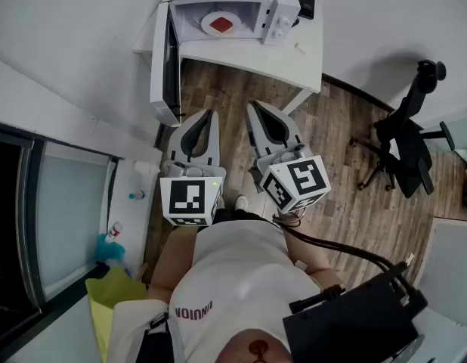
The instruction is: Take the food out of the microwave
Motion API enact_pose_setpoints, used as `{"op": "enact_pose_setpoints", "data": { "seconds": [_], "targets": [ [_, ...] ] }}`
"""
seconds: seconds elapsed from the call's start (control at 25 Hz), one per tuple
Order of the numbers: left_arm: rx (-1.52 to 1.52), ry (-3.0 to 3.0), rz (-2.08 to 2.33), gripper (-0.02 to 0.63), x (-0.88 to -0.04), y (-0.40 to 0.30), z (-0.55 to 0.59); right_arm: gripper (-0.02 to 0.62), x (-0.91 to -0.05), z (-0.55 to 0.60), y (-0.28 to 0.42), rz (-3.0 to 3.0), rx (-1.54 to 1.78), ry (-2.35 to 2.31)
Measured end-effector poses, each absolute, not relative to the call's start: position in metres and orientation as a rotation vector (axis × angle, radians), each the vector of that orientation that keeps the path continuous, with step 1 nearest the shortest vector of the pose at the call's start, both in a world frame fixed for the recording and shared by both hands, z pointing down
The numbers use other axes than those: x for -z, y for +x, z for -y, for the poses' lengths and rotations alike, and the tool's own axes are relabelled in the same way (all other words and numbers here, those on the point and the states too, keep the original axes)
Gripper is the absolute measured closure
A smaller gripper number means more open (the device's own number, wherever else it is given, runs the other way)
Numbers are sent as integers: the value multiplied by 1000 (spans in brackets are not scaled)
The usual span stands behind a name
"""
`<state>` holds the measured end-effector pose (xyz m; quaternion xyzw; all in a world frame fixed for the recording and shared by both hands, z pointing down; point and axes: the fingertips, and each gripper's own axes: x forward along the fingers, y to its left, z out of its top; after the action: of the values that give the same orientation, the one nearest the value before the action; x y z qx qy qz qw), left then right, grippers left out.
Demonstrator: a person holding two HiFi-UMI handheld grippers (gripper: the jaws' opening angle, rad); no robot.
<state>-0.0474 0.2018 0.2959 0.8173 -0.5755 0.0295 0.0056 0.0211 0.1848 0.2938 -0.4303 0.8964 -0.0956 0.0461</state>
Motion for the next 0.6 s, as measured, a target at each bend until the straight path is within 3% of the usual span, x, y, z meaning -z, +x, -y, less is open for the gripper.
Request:
{"op": "enact_pose_setpoints", "data": {
  "seconds": [0.6],
  "targets": [
    [-77, 2582, 1747, 592, -298, -56, -190, 575, -300, -171, 9, -2702, 344, -1336]
  ]
}}
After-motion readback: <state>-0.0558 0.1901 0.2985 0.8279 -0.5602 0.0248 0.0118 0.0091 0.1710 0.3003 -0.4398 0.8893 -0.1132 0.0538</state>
